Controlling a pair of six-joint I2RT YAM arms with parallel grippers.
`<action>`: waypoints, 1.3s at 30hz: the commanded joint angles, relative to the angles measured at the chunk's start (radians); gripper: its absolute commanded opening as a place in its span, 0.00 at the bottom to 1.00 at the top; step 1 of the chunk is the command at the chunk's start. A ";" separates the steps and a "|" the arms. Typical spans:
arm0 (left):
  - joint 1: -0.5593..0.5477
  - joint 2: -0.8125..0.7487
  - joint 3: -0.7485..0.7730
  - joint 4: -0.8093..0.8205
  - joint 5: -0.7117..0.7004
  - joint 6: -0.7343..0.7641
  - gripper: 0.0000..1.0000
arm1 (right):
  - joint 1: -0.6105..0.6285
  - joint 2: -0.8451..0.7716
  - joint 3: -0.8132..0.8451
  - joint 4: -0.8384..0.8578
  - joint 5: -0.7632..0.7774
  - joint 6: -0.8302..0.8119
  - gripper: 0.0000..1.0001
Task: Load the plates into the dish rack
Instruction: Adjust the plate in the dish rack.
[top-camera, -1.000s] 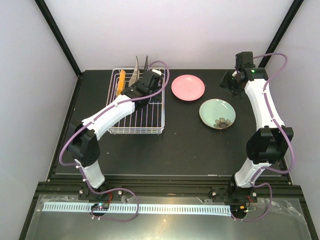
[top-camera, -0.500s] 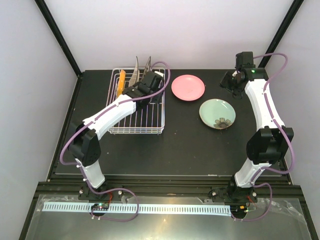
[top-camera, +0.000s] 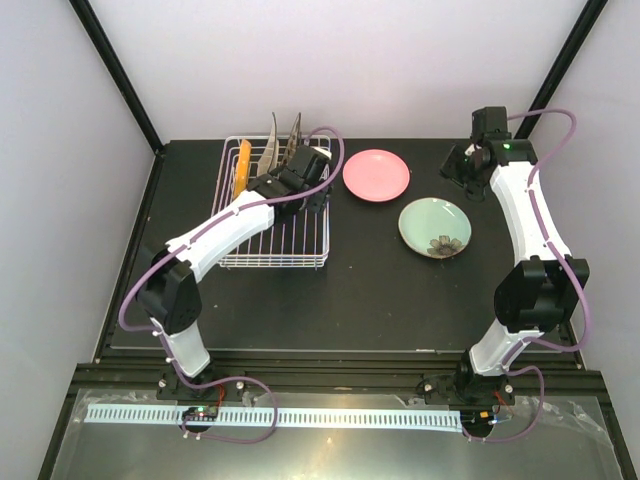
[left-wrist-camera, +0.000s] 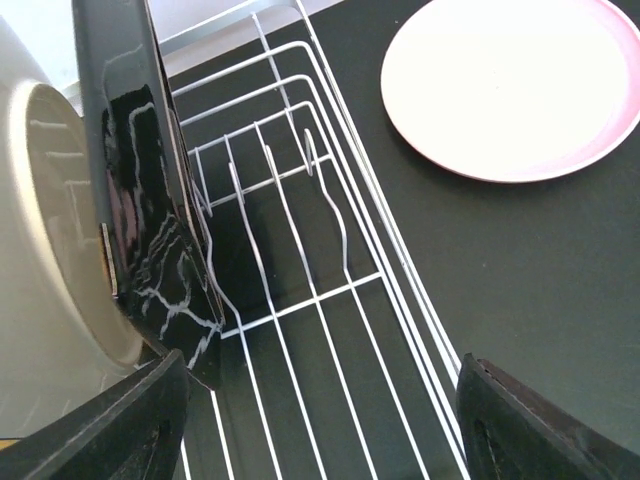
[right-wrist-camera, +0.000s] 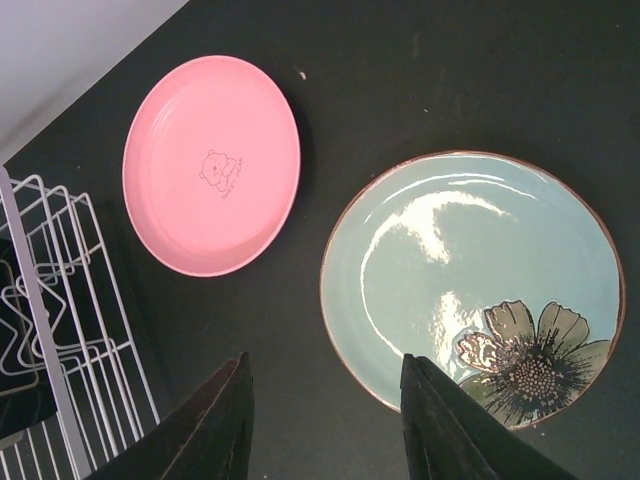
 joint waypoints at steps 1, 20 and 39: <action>-0.007 -0.062 0.051 -0.031 -0.023 -0.025 0.76 | -0.007 -0.024 -0.021 0.028 -0.016 -0.007 0.42; 0.004 0.012 0.039 0.091 -0.138 0.012 0.81 | -0.007 -0.010 0.040 -0.007 0.007 -0.010 0.42; 0.078 0.163 0.161 0.093 -0.117 0.045 0.56 | -0.012 0.016 0.071 -0.037 0.040 -0.028 0.42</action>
